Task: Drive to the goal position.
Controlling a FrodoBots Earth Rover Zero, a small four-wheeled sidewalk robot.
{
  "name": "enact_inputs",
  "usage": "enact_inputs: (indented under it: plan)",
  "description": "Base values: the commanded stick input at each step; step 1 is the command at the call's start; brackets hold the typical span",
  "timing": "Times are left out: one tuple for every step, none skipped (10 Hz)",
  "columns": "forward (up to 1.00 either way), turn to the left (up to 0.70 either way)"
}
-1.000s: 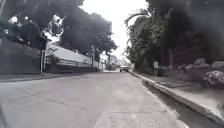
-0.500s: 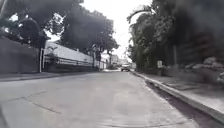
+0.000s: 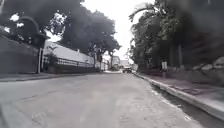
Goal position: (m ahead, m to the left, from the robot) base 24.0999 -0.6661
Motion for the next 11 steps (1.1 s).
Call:
enact_inputs:
  plan:
    - [0.7, -0.25]
    - [0.7, -0.19]
    - [0.7, -0.02]
    - [0.7, 0.0]
    - [0.7, 0.0]
    - [0.7, 0.0]
    - [0.7, 0.0]
    - [0.7, 0.0]
    - [0.7, -0.02]
    - [0.7, -0.14]
    - [0.7, -0.35]
